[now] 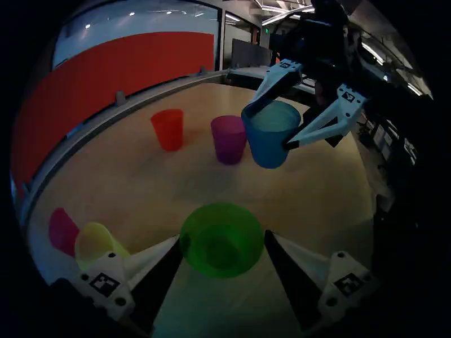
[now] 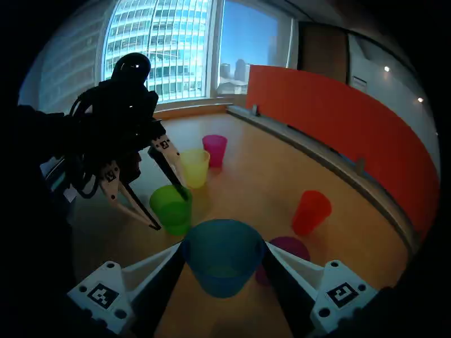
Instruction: Pour water
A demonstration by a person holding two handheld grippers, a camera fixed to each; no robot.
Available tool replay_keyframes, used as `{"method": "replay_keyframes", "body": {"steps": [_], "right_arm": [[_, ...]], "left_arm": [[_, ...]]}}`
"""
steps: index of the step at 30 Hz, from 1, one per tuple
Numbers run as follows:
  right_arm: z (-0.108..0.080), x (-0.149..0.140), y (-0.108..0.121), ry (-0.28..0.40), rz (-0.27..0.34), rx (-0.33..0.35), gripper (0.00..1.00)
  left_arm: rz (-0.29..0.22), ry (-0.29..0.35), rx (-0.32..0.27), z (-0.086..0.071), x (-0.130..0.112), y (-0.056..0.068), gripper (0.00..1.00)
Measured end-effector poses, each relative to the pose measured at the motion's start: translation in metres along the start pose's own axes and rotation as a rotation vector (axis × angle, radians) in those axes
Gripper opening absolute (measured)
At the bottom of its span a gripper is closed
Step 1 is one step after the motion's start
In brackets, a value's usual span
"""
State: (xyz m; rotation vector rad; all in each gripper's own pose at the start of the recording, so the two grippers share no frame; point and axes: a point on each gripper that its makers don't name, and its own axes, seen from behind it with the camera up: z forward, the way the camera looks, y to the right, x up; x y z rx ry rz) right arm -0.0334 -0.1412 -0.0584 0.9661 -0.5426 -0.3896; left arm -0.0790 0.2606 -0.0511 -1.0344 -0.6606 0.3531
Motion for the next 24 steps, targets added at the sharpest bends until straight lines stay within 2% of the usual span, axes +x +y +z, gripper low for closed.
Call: {"method": "replay_keyframes", "body": {"steps": [6,18,24], "right_arm": [[0.003,-0.005,-0.002,0.0,0.003,-0.001,0.93],[0.016,-0.021,-0.007,-0.016,0.02,0.005,0.93],[0.024,-0.029,-0.01,-0.021,0.043,0.009,0.93]], "left_arm": [[0.018,-0.01,0.015,0.001,-0.003,-0.001,1.0],[0.008,-0.033,0.019,-0.002,-0.013,-0.001,1.0],[0.028,-0.041,0.034,-0.002,-0.017,-0.003,1.0]]}}
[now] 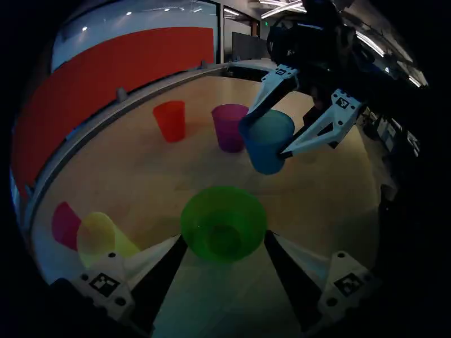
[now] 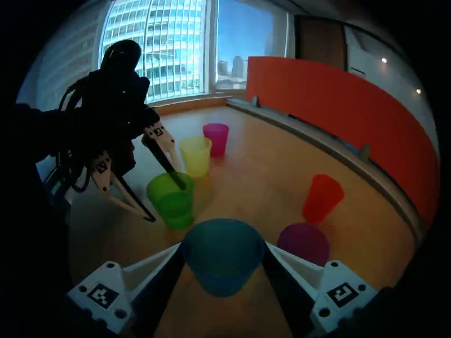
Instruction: Pour water
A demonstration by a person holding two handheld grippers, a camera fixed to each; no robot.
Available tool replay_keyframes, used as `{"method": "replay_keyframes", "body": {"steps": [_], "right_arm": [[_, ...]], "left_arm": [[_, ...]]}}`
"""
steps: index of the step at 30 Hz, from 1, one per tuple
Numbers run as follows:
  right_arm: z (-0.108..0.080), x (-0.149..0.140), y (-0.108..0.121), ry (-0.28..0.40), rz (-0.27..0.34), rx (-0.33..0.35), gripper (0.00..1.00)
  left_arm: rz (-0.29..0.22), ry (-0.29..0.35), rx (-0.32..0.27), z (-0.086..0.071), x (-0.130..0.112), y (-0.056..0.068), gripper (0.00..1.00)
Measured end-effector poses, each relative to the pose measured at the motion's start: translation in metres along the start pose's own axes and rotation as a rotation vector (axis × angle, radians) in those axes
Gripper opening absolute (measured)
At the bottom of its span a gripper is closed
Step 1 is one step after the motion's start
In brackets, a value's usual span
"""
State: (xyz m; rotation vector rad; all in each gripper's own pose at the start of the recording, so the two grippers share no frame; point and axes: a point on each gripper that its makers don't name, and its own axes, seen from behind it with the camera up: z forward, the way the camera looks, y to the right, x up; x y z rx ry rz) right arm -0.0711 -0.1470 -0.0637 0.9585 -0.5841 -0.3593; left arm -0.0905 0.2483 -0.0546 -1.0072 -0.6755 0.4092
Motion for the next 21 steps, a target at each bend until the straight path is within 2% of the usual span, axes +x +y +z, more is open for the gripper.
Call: {"method": "replay_keyframes", "body": {"steps": [12,21], "right_arm": [[0.008,-0.015,-0.003,-0.022,0.013,0.005,0.93],[0.008,-0.019,-0.005,-0.025,0.019,0.005,0.93]], "left_arm": [[-0.004,-0.01,-0.008,-0.001,-0.006,0.003,1.0],[0.0,-0.023,-0.003,-0.004,-0.012,0.003,1.0]]}}
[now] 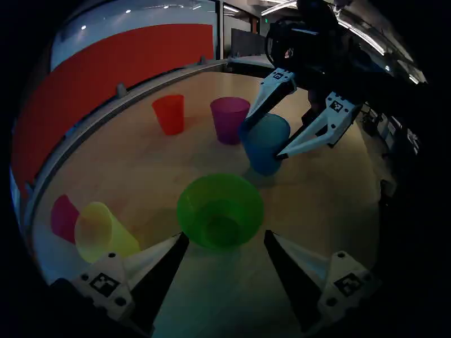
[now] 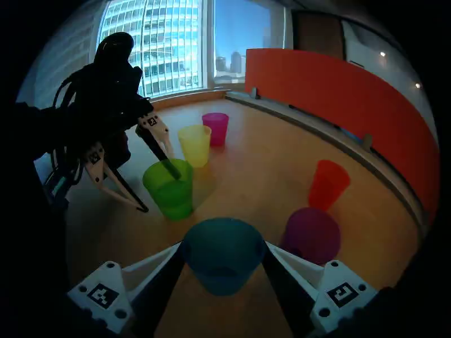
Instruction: Pour water
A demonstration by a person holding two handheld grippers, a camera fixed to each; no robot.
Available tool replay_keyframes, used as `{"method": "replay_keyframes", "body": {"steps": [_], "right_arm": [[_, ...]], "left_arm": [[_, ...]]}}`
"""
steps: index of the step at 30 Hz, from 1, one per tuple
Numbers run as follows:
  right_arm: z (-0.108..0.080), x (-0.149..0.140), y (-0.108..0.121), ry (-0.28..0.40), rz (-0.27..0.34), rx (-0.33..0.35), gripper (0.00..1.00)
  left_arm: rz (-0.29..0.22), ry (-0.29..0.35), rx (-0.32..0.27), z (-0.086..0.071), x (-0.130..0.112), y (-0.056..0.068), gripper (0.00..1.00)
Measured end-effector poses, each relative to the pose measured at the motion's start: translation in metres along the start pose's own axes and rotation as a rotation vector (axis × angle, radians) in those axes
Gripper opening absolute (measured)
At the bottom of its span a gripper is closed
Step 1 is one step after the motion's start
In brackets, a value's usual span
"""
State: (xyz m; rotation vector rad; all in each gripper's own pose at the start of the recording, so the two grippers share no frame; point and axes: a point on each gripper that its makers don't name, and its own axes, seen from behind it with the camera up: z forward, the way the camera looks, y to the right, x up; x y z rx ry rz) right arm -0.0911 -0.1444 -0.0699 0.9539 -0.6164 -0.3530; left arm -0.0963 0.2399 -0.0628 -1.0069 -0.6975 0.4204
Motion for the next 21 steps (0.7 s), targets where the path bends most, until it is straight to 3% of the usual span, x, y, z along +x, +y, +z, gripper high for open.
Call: {"method": "replay_keyframes", "body": {"steps": [21], "right_arm": [[-0.012,-0.015,0.001,-0.022,0.02,-0.02,0.96]], "left_arm": [[0.007,0.0,0.006,-0.003,0.0,0.002,1.0]]}}
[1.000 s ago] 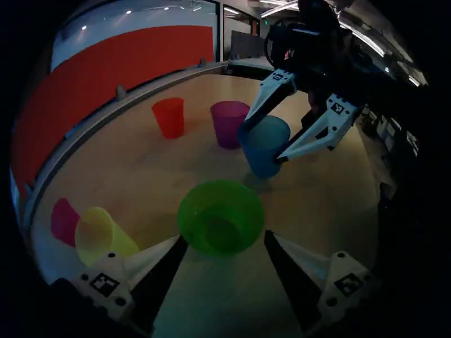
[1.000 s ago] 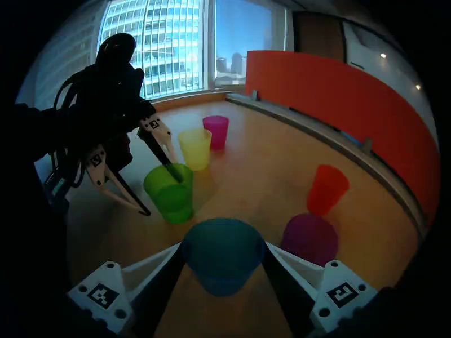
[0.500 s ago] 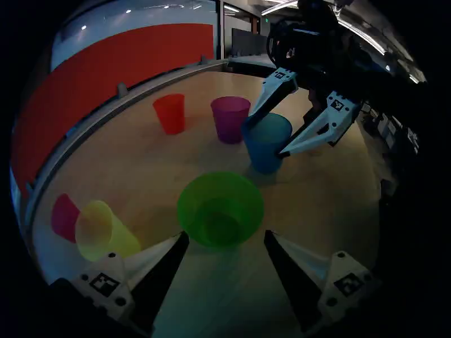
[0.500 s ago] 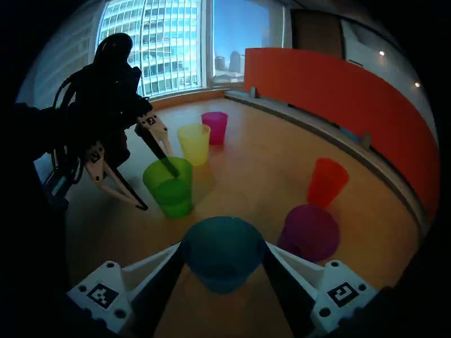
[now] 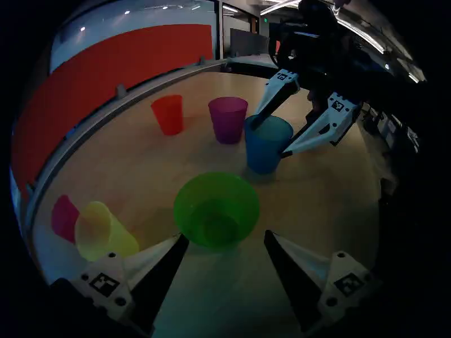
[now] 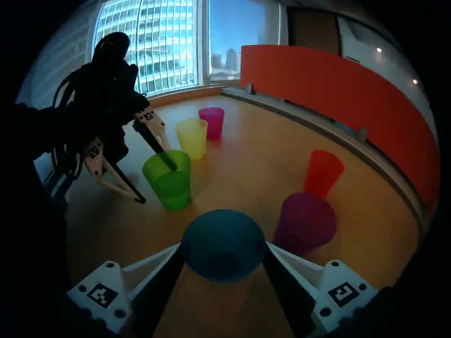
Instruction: Pour water
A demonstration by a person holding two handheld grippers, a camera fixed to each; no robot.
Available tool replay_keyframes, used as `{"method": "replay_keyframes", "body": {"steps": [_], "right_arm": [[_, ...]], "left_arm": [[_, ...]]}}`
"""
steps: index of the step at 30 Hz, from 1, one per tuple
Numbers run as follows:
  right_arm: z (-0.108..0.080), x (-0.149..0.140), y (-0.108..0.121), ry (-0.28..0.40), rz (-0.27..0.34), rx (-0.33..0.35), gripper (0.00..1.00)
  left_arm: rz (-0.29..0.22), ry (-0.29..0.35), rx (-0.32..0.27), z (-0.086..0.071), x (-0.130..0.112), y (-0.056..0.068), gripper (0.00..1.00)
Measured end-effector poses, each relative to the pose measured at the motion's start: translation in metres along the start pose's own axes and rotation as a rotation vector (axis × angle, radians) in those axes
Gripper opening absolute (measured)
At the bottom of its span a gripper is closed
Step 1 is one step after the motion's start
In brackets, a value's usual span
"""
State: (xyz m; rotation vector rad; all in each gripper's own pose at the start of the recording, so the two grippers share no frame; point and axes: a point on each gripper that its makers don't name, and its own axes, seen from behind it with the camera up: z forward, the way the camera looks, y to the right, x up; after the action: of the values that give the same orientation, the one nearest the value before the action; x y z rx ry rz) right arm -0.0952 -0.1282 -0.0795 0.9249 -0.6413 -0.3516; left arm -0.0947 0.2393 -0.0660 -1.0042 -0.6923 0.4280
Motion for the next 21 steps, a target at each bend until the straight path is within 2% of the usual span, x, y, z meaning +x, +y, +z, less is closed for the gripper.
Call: {"method": "replay_keyframes", "body": {"steps": [3,12,21], "right_arm": [[-0.001,-0.001,0.001,-0.002,0.003,-0.007,1.0],[-0.01,-0.006,0.001,0.0,0.017,-0.023,1.0],[-0.031,-0.017,0.002,-0.007,0.021,-0.058,1.0]], "left_arm": [[-0.003,0.0,-0.001,0.0,0.0,0.0,1.0],[-0.008,-0.002,0.015,-0.006,-0.004,-0.001,1.0],[-0.02,0.001,0.047,-0.022,-0.009,-0.004,1.0]]}}
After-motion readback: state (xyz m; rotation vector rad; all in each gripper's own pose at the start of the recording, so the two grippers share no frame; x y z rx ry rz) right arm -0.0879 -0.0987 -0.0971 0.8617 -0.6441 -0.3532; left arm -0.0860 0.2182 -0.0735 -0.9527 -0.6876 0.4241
